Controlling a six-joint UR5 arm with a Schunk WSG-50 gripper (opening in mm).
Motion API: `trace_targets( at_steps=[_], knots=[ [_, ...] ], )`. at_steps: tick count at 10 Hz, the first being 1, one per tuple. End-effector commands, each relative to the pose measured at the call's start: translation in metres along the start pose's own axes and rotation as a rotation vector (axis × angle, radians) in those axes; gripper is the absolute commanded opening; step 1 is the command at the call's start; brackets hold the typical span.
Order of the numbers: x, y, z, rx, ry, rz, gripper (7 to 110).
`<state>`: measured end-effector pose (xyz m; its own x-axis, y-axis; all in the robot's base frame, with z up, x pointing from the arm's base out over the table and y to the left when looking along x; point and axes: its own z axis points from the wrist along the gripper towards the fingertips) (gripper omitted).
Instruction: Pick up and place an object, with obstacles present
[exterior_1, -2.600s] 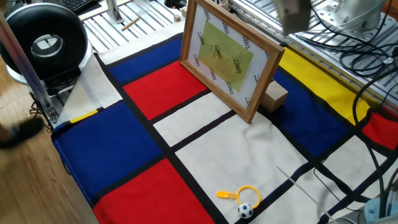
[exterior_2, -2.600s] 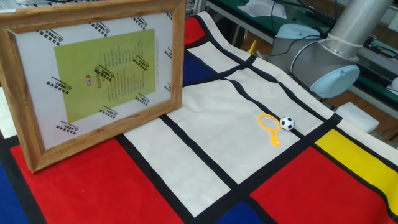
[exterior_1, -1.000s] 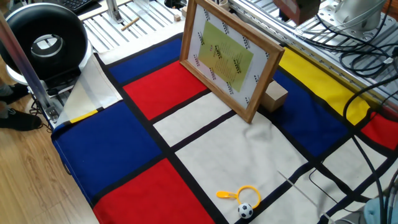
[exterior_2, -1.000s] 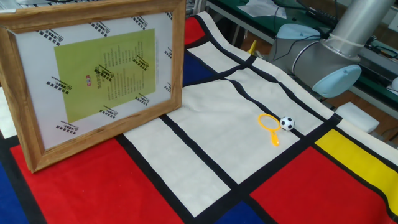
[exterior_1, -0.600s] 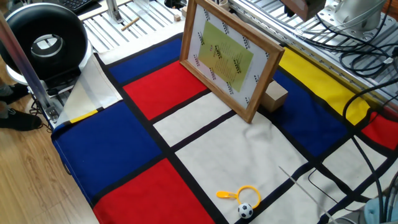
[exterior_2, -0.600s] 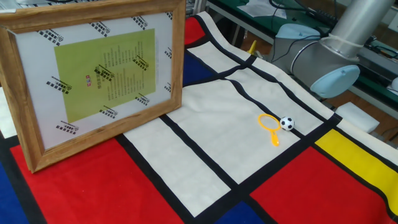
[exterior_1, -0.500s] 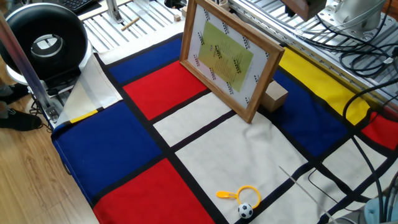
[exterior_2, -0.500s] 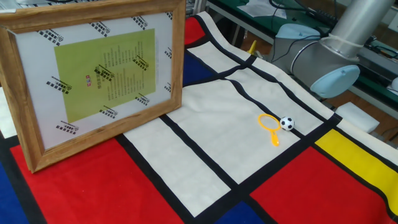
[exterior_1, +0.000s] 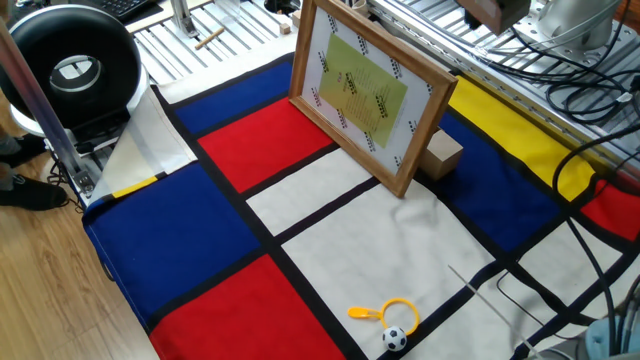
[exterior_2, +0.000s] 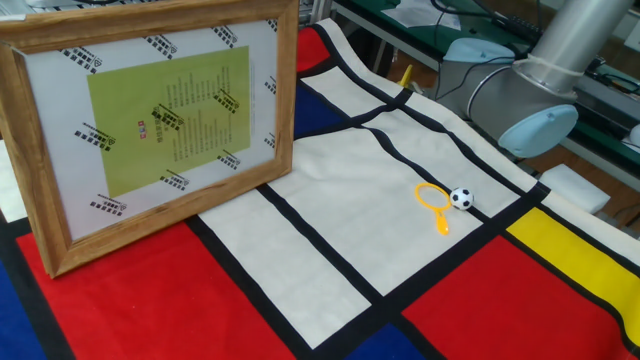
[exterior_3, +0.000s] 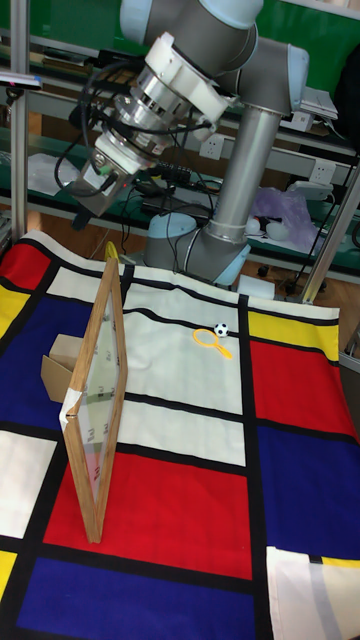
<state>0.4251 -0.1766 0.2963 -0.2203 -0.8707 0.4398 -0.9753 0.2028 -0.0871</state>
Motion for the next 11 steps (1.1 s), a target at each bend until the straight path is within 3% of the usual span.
trace_targets(
  at_steps=[1, 4, 5, 7, 8, 11],
  knots=[
    [0.007, 0.014, -0.001, -0.053, 0.025, 0.117, 7],
    [-0.012, -0.010, -0.001, 0.038, -0.053, 0.097, 7],
    [-0.004, -0.020, -0.001, 0.081, -0.023, 0.039, 7],
    [-0.002, -0.025, -0.001, 0.102, -0.005, -0.107, 7],
    [0.018, -0.032, 0.007, 0.105, 0.004, -0.159, 7],
    [0.061, -0.047, 0.058, 0.121, -0.054, -0.231, 7]
  ],
)
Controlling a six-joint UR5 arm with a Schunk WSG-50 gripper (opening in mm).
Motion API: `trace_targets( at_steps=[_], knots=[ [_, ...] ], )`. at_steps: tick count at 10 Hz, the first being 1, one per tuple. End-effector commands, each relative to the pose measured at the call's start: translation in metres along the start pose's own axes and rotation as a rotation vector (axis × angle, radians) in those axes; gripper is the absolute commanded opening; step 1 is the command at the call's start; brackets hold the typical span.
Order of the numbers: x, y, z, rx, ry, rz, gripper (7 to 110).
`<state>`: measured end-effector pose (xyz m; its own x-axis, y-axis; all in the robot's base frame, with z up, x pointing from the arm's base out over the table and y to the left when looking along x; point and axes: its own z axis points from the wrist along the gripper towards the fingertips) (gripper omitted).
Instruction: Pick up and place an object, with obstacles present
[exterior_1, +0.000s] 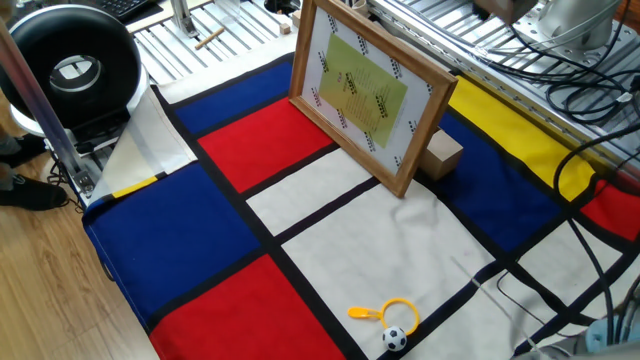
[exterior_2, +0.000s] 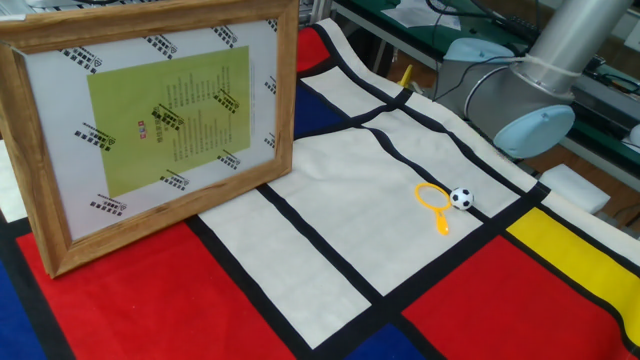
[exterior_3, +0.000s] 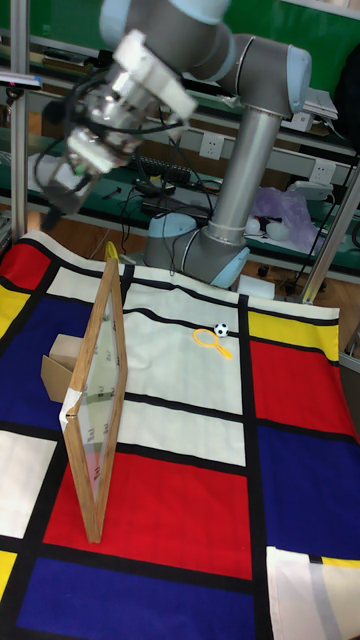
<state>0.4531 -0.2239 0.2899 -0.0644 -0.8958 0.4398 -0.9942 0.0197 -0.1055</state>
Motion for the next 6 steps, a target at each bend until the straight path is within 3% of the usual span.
trace_targets(
  at_steps=[1, 4, 6],
  knots=[
    [0.041, 0.004, 0.047, 0.030, -0.050, -0.059, 7],
    [0.053, 0.014, 0.081, 0.065, -0.073, -0.039, 7],
    [0.038, 0.019, 0.078, 0.041, -0.125, 0.017, 7]
  ],
)
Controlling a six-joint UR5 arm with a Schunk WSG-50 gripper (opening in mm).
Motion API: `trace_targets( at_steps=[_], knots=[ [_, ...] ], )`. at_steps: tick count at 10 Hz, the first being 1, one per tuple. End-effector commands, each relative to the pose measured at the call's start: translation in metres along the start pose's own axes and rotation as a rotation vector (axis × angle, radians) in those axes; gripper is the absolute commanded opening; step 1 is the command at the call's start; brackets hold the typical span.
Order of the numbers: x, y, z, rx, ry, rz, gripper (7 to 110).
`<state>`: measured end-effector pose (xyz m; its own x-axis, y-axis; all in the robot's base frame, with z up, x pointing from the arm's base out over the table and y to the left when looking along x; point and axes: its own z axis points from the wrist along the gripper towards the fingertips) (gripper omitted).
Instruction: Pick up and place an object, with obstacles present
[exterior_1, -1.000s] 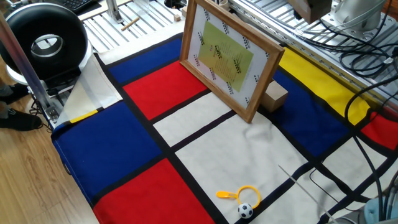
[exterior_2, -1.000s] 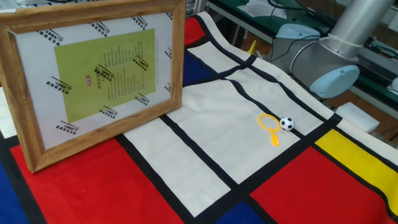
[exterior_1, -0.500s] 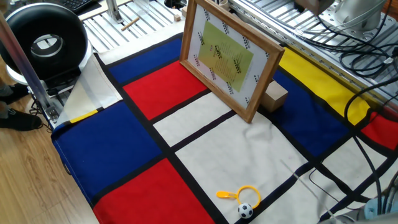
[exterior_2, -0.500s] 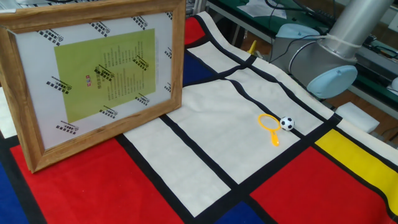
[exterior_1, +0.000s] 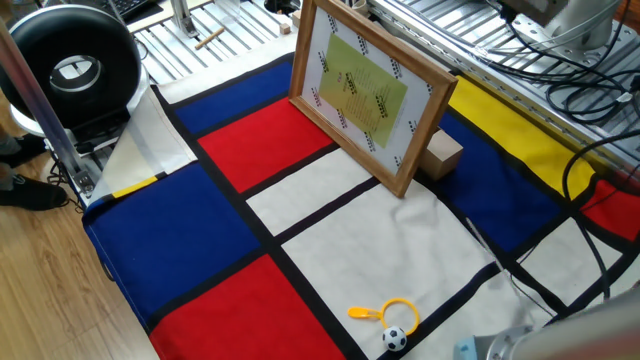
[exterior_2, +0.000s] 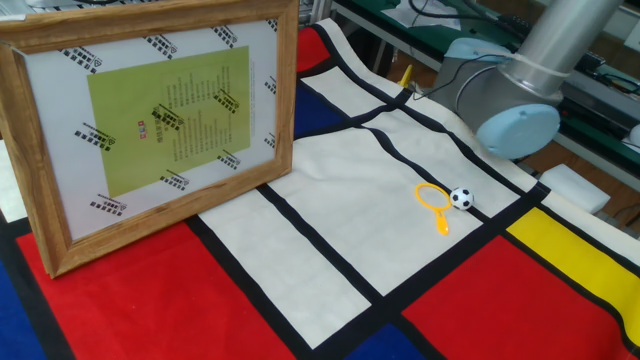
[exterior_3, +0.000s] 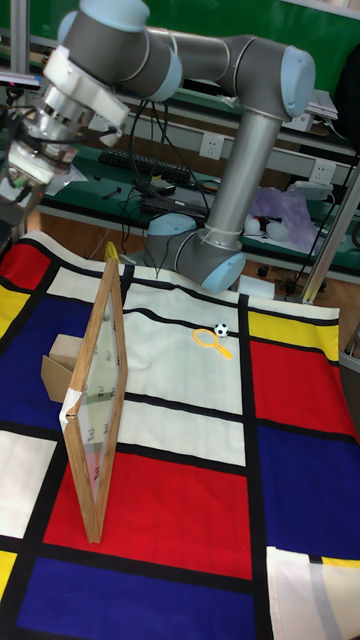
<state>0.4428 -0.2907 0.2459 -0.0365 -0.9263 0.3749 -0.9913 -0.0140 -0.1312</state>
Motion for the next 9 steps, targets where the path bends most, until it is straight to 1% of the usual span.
trace_targets(
  at_steps=[1, 2, 3, 4, 5, 6, 7, 8, 9],
  knots=[
    [-0.007, 0.010, 0.007, -0.025, -0.053, 0.081, 7],
    [-0.005, 0.017, 0.007, -0.054, -0.041, 0.122, 7],
    [-0.015, 0.015, 0.006, -0.049, -0.083, 0.139, 7],
    [-0.024, 0.024, 0.005, -0.087, -0.114, 0.157, 7],
    [-0.027, 0.034, 0.003, -0.134, -0.123, 0.194, 7],
    [-0.015, 0.031, 0.005, -0.118, -0.072, 0.223, 7],
    [-0.012, 0.031, 0.005, -0.116, -0.059, 0.292, 7],
    [-0.009, 0.031, 0.006, -0.116, -0.045, 0.317, 7],
    [-0.023, 0.033, 0.004, -0.131, -0.102, 0.282, 7]
  ],
)
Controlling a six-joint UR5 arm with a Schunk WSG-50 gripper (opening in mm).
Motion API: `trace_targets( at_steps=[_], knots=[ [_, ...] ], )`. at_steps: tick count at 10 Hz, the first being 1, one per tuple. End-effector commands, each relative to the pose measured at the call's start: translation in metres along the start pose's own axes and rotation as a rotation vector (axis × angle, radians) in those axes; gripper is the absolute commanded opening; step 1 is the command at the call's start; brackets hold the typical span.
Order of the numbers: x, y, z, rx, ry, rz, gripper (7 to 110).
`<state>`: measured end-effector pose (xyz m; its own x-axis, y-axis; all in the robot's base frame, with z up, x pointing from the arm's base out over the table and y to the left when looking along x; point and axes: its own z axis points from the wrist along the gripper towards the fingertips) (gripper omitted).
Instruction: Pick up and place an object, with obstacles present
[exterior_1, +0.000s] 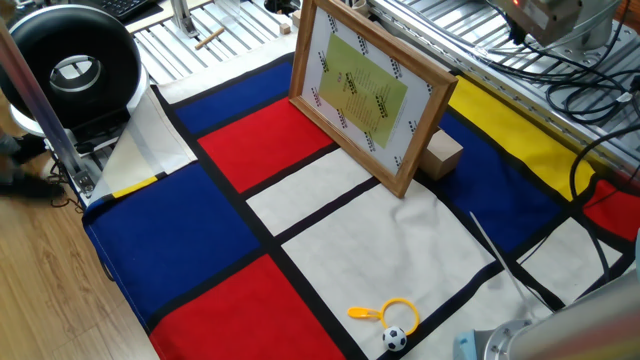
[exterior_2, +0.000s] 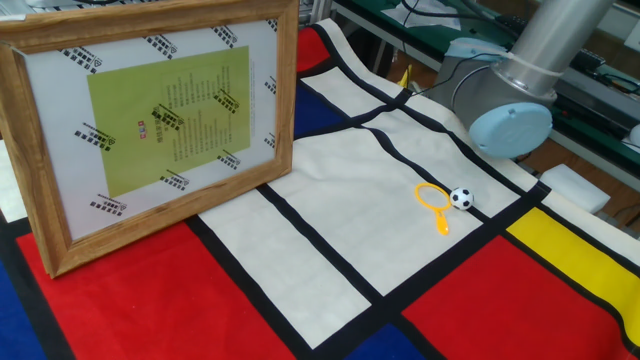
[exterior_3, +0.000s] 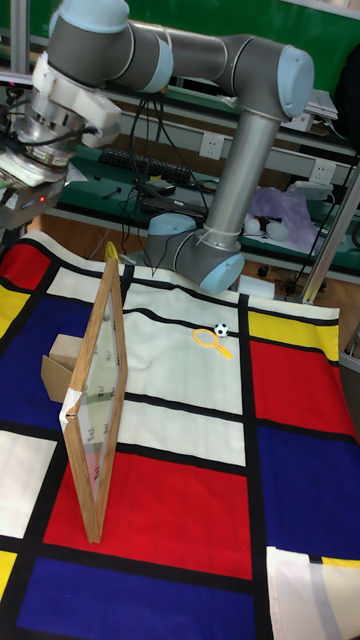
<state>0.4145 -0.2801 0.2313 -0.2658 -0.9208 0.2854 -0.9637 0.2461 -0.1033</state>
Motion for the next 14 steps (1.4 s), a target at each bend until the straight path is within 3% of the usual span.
trace_targets(
  at_steps=[1, 3, 5, 6, 7, 9, 11, 14],
  knots=[
    [-0.035, 0.016, -0.004, -0.065, -0.145, 0.018, 7],
    [-0.053, 0.030, -0.008, -0.108, -0.223, -0.105, 7],
    [-0.026, 0.021, 0.005, -0.073, -0.131, -0.137, 7],
    [-0.017, 0.017, 0.013, -0.055, -0.111, -0.157, 7],
    [-0.026, 0.018, 0.025, -0.057, -0.179, -0.158, 7],
    [-0.029, 0.013, 0.038, -0.039, -0.197, -0.173, 7],
    [-0.049, 0.004, 0.047, -0.001, -0.199, -0.147, 7],
    [-0.098, 0.016, 0.072, -0.011, -0.222, -0.108, 7]
  ],
)
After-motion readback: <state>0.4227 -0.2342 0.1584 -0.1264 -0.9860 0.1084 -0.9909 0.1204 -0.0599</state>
